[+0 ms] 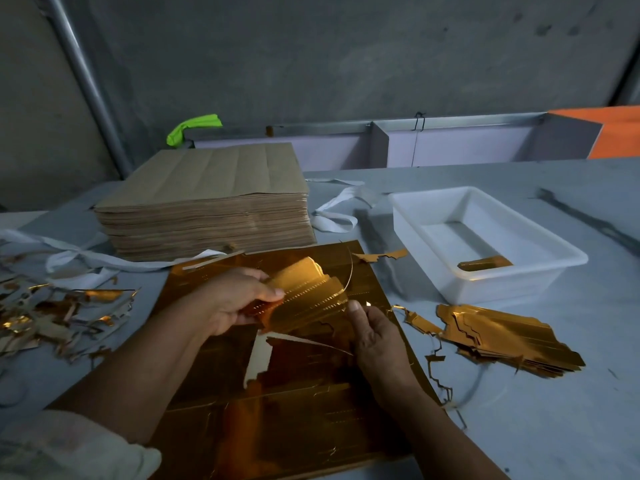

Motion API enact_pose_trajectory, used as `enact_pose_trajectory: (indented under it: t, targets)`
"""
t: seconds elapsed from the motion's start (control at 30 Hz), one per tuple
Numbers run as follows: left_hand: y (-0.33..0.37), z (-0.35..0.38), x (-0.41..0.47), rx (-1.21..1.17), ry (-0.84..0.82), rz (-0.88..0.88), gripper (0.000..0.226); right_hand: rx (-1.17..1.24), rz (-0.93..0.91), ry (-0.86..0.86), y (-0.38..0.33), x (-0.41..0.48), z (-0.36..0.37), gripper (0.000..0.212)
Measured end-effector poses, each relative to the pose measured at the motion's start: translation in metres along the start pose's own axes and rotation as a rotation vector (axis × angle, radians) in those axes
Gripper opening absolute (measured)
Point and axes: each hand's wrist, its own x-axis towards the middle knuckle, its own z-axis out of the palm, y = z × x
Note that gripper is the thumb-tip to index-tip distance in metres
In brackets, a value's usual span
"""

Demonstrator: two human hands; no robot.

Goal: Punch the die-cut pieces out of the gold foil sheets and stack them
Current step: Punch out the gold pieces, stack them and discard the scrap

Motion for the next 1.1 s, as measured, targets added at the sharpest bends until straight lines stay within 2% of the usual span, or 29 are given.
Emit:
enact_pose_trajectory:
  t: [0.13, 0.3, 0.43, 0.57, 0.67, 0.8, 0.93, 1.0, 1.1]
  targets:
    - [0.0, -0.011, 0.002, -0.092, 0.078, 0.018, 0.018, -0.142, -0.036, -0.038, 0.001, 0.001, 0.003, 0.028]
    - [0.002, -0.01, 0.006, -0.426, 0.25, 0.047, 0.042, -0.255, -0.049, -0.13, 0.002, -0.003, 0.004, 0.019]
    - [0.004, -0.012, 0.006, -0.651, 0.37, 0.004, 0.02, -0.318, -0.074, -0.147, 0.002, -0.005, 0.003, 0.016]
    - [0.002, -0.019, 0.006, -0.742, 0.444, 0.009, 0.033, -0.339, -0.088, -0.16, -0.001, -0.007, 0.003, 0.016]
    - [0.0, -0.02, 0.005, -0.718, 0.438, 0.02, 0.042, -0.381, -0.102, -0.175, -0.004, -0.006, 0.003, 0.017]
    - [-0.001, -0.016, 0.004, -0.572, 0.386, 0.035, 0.043, -0.451, -0.157, -0.229, -0.017, -0.006, 0.006, 0.023]
    - [-0.001, -0.009, 0.001, -0.377, 0.297, 0.084, 0.039, -0.595, -0.312, -0.11, -0.034, -0.003, 0.007, 0.048]
    - [0.001, -0.005, -0.003, -0.3, 0.233, 0.104, 0.027, -0.504, -0.289, -0.03, -0.043, -0.002, 0.008, 0.06]
    - [0.003, 0.001, -0.01, -0.138, 0.099, 0.123, 0.019, -0.124, -0.142, 0.028, -0.053, -0.001, 0.007, 0.066]
